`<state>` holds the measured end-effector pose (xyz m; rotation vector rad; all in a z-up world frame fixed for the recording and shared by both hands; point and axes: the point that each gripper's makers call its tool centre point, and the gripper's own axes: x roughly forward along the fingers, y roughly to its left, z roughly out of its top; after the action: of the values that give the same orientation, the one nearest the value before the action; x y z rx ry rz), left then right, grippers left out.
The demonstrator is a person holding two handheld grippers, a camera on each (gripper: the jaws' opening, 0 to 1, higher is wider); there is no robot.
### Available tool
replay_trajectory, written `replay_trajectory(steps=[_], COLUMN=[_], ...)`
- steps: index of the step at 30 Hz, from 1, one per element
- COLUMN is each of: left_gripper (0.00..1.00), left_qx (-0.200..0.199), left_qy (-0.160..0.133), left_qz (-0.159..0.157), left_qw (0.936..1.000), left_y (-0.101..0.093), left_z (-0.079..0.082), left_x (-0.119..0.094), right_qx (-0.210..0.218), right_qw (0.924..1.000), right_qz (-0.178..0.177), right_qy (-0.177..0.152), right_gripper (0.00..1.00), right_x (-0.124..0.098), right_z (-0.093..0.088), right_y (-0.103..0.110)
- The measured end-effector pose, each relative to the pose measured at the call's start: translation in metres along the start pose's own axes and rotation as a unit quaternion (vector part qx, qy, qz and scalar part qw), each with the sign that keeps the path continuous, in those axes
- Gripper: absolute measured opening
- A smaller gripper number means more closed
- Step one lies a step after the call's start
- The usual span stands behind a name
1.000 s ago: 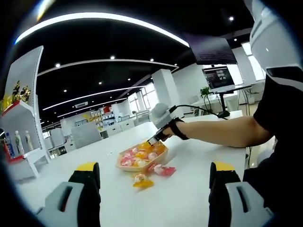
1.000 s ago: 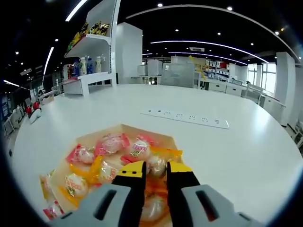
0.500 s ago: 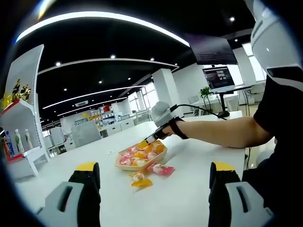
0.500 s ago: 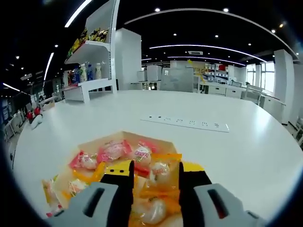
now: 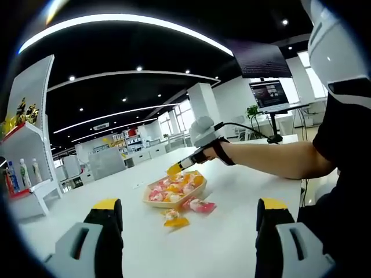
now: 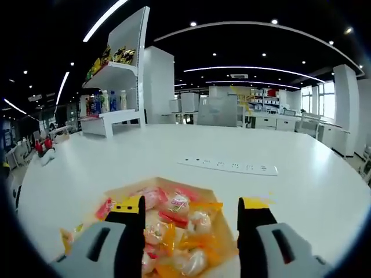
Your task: Pick up the marshmallows scattered on the table and place them into the bowl on the table
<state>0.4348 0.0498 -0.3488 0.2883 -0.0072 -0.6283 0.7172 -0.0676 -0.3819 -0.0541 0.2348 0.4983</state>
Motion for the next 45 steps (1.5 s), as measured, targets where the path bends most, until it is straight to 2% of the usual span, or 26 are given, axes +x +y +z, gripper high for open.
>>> replay_trajectory(steps=[2,8,13,19,21,24,26,27,28,31,39,45], left_gripper=[0.95,0.95,0.95,0.95,0.95,0.95,0.95,0.95,0.95,0.95,0.95,0.95], left_qx=[0.000,0.000,-0.001,0.000,-0.001,0.002,0.003,0.003,0.004,0.005,-0.003,0.001], left_qy=[0.001,0.006,0.003,0.002,0.000,0.000,0.003,0.005,0.005,0.005,0.008,0.007], left_qz=[0.002,0.006,0.004,0.002,0.002,-0.001,-0.004,-0.004,-0.004,-0.005,-0.007,0.001], left_qw=[1.0000,1.0000,1.0000,1.0000,1.0000,1.0000,1.0000,1.0000,1.0000,1.0000,0.9999,1.0000], left_y=[0.001,0.003,0.003,0.003,0.004,0.004,0.003,0.003,0.003,0.004,0.007,0.015], left_z=[0.000,-0.003,-0.001,-0.001,-0.001,-0.001,-0.002,-0.002,-0.002,-0.001,-0.003,-0.002], left_x=[-0.001,0.000,0.002,0.002,0.002,0.002,0.002,0.002,0.002,0.003,0.009,0.015], right_qx=[-0.007,-0.037,-0.053,-0.038,-0.035,-0.032,-0.033,-0.028,-0.005,0.041,0.033,0.027], right_qw=[0.9999,0.9989,0.9978,0.9966,0.9963,0.9954,0.9958,0.9956,0.9949,0.9915,0.9941,0.9948], right_qz=[0.004,0.023,0.031,0.054,0.058,0.068,0.069,0.076,0.092,0.114,0.095,0.087], right_qy=[-0.011,-0.015,-0.025,-0.050,-0.053,-0.059,-0.050,-0.047,-0.039,-0.047,-0.040,-0.045], right_gripper=[0.81,0.97,0.97,0.97,0.97,0.97,0.97,0.97,0.97,0.97,0.97,0.97], right_x=[-0.006,-0.029,-0.059,-0.097,-0.104,-0.121,-0.129,-0.134,-0.140,-0.157,-0.188,-0.205], right_z=[0.005,0.004,0.005,0.011,0.011,0.008,0.001,-0.002,-0.006,-0.006,-0.013,-0.012], right_y=[0.004,0.020,0.026,0.030,0.030,0.035,0.035,0.036,0.042,0.048,0.035,0.028])
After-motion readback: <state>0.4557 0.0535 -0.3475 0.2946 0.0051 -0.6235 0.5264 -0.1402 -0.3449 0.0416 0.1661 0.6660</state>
